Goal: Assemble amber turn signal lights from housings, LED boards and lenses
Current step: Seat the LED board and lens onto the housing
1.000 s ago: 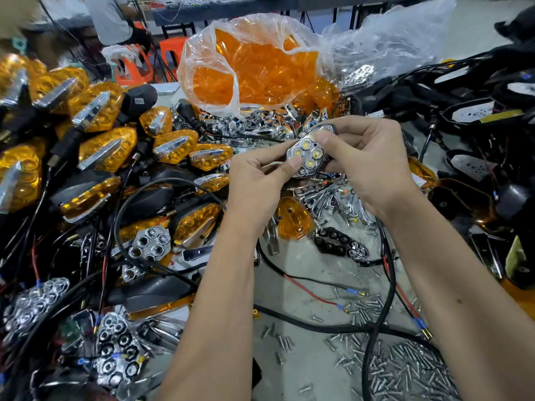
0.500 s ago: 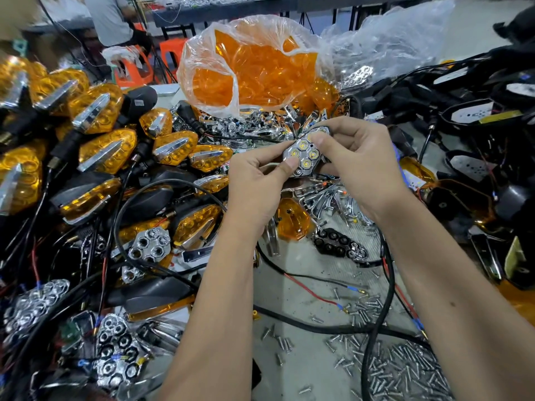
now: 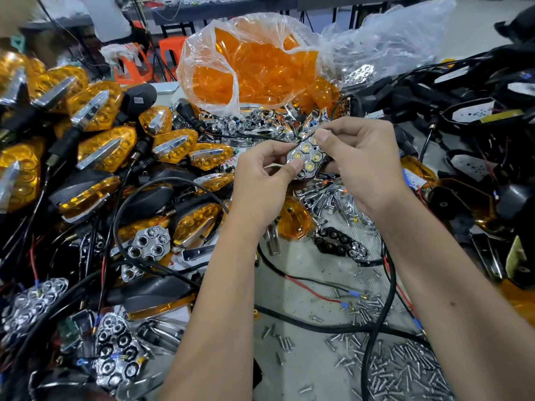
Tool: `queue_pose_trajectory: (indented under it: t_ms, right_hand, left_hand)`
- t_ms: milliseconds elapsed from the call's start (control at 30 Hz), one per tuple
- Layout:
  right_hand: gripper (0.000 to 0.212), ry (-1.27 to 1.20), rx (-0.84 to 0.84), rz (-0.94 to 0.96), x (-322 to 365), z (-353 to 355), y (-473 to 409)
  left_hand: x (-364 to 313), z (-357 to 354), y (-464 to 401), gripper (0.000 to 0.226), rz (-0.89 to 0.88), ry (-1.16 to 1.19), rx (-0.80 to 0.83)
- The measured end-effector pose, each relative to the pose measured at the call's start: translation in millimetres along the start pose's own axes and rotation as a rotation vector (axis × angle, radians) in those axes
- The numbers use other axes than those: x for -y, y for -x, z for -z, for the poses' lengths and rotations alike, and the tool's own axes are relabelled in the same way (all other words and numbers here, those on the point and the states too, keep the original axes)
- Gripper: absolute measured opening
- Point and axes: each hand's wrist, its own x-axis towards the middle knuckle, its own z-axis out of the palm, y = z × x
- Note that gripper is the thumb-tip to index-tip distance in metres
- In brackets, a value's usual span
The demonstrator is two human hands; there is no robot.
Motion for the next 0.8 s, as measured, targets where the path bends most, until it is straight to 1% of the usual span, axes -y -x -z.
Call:
queue_pose_trajectory:
  t_ms: [133,200,300,400,433,533,667,733,800]
  right_hand:
    - [0.017,0.005,0.002,0.007,-1,-1,0]
    - [0.013,0.002,-0.009,0.022,0,0,0]
    - [0.009,-0.004,0.013,0.04,3,5,-3]
    - [0.007,0.036,0.114,0.05,7,9,-5]
    - [0.007,0.03,0.146,0.051,8,9,-4]
    - [0.008,-0.016,0.182,0.046,12,7,-3]
    - [0.011,0.0,0.215,0.014,14,5,-1]
    - [0.011,-0.011,0.233,-0.006,14,3,1]
    - [0.013,0.001,0.265,-0.006,13,1,3]
  left_hand:
    - [0,1,-1,0.024,0.004,-0.007,0.013]
    - [0,1,0,0.022,0.012,-0.015,0.021]
    - [-3,4,0,0.009,0.026,-0.039,0.058]
    - [-7,9,0,0.034,0.05,-0.038,0.139]
    - [-9,9,0,0.038,0.055,-0.018,0.166]
    - [-12,9,2,0.03,0.085,0.015,0.235]
    - [-12,7,3,0.025,0.153,0.049,0.338]
    - [-13,8,2,0.018,0.159,0.074,0.383]
    - [-14,10,3,0.015,0.196,0.111,0.408]
